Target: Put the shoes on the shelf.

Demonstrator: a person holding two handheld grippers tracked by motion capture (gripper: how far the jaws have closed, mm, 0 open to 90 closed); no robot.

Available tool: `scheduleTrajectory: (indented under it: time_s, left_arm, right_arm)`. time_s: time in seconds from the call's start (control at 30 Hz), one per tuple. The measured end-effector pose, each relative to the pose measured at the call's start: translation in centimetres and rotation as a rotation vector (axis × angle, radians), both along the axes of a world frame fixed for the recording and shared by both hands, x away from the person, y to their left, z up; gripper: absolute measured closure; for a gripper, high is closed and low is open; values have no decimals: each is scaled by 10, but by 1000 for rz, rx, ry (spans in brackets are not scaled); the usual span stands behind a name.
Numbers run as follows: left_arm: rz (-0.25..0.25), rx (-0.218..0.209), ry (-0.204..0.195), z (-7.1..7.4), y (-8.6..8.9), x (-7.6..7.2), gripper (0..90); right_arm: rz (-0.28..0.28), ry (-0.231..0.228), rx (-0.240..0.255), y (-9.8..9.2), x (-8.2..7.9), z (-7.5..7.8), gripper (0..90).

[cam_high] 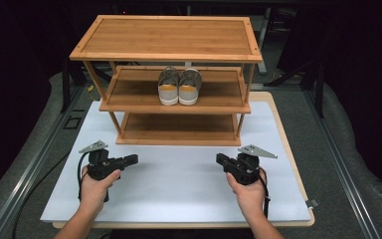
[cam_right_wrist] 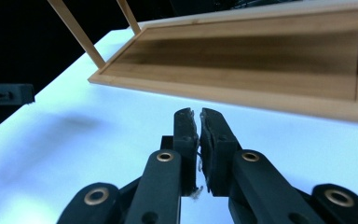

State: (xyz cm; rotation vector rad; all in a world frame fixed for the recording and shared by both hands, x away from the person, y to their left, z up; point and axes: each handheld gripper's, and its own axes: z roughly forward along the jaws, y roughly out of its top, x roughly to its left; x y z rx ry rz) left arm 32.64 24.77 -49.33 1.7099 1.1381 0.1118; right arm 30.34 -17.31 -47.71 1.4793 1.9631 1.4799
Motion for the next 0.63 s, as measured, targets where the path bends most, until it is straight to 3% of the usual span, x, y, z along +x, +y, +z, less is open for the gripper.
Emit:
scheduleTrajectory:
  time_s: [0.07,0.17,0.23,0.37,0.5,0.63]
  left_arm:
    - [0,11,8,-5,1,-1,843]
    - [16,39,-29,-10,1,-7,841]
    - [9,43,-21,-16,1,-9,833]
    - [8,54,-4,-25,2,-12,819]
    - [12,88,-23,-31,-3,-12,794]
    - [-17,121,-26,-37,-10,-11,746]
  right_arm:
    - [-6,3,-1,0,-3,-7,845]
    - [-15,1,-40,1,-8,-20,839]
    - [-17,5,-59,1,-9,-27,839]
    - [-18,4,-82,0,-10,-32,835]
    - [-22,6,-108,1,-11,-40,830]
    - [-12,27,-121,3,-9,-46,819]
